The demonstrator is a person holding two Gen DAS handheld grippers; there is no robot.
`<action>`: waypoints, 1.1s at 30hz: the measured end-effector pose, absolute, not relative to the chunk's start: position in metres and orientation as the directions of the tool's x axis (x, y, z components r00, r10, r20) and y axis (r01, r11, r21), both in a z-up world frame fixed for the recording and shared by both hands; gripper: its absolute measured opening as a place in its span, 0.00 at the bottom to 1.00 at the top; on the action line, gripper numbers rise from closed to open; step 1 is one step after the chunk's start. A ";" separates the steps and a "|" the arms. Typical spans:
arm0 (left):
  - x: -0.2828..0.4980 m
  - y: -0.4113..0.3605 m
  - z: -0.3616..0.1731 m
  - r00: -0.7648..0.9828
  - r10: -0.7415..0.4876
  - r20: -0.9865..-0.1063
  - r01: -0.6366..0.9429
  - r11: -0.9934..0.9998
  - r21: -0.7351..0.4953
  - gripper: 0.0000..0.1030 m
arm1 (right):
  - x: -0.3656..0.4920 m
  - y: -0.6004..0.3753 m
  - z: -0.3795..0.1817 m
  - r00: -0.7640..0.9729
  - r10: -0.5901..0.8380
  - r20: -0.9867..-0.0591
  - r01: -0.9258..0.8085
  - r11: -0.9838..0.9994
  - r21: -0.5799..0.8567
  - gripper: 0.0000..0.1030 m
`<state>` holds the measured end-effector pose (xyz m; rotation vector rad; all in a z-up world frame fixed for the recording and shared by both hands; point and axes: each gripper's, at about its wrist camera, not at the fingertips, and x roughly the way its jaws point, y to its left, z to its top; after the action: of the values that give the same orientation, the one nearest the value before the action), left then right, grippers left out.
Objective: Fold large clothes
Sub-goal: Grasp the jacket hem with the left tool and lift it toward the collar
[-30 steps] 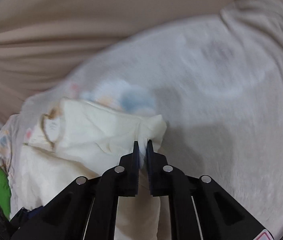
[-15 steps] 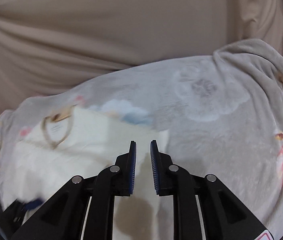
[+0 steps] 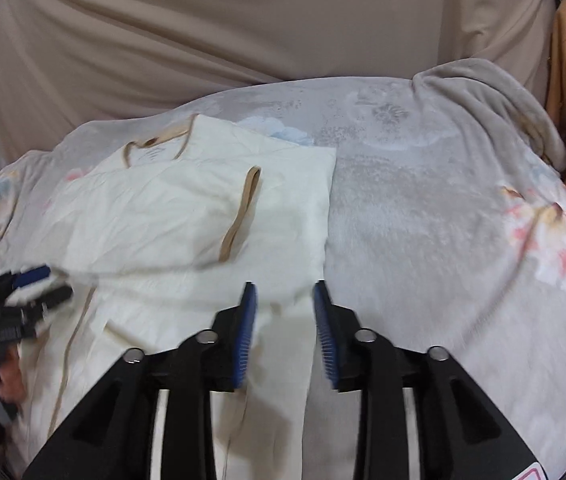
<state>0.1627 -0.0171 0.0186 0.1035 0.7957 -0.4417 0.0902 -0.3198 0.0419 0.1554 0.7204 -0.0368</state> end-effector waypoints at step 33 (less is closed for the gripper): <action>0.042 0.212 0.040 0.570 -0.507 -0.646 0.257 0.857 -0.446 0.13 | -0.105 -0.285 0.040 0.838 0.323 -0.440 -0.101 0.884 0.457 0.01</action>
<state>0.0420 0.2115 0.0398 -0.3198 0.8539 -0.4570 -0.1046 -0.2846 0.0405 0.4353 0.5346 0.2320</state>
